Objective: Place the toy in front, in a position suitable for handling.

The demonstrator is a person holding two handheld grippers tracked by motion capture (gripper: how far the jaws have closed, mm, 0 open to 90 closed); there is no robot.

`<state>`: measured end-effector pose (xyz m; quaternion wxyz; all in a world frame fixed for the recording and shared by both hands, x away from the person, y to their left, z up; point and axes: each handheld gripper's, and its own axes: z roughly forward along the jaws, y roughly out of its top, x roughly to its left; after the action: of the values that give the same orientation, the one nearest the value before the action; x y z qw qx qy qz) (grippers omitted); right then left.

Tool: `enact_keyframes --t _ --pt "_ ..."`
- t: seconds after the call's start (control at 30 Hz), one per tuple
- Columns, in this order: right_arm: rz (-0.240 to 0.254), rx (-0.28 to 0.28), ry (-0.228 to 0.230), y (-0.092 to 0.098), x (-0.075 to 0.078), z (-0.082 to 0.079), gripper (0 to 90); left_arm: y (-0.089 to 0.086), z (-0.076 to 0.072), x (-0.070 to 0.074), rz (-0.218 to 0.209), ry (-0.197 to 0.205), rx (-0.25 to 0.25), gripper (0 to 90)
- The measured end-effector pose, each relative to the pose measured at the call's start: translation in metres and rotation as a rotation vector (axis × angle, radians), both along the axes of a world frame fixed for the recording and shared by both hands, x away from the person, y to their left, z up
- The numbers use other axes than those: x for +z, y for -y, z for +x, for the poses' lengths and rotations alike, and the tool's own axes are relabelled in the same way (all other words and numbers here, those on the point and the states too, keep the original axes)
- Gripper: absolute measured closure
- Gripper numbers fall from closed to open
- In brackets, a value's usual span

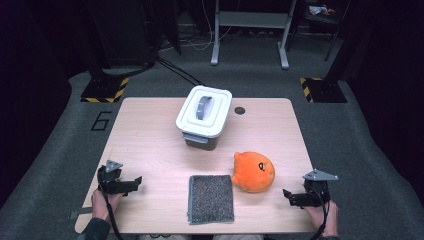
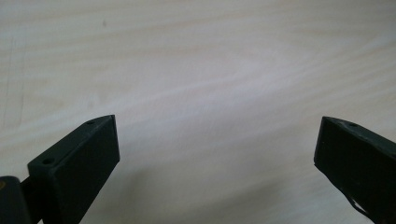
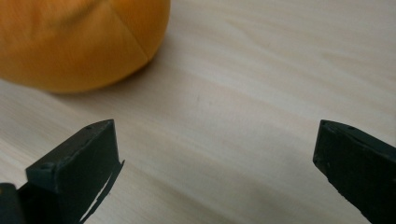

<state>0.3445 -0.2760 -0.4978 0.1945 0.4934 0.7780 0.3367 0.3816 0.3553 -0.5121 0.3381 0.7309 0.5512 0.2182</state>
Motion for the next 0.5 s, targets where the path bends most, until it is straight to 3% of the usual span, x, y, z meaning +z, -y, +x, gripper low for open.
enact_keyframes --t 0.1,0.17,0.4,0.5 --pt "0.002 0.003 -0.012 -0.003 -0.017 -0.004 0.0 0.010 0.014 0.019 -0.043 0.028 -0.015 0.0" --pt "-0.036 0.013 -0.020 -0.006 -0.027 -0.004 0.0 0.017 0.023 0.030 -0.050 0.027 -0.033 0.0" --pt "-0.033 0.015 0.007 -0.006 -0.032 -0.006 0.0 0.053 0.062 0.071 -0.068 0.077 -0.087 0.7" --pt "-0.030 0.012 0.016 -0.007 -0.032 -0.007 0.0 0.069 0.079 0.086 -0.102 0.096 -0.100 1.0"
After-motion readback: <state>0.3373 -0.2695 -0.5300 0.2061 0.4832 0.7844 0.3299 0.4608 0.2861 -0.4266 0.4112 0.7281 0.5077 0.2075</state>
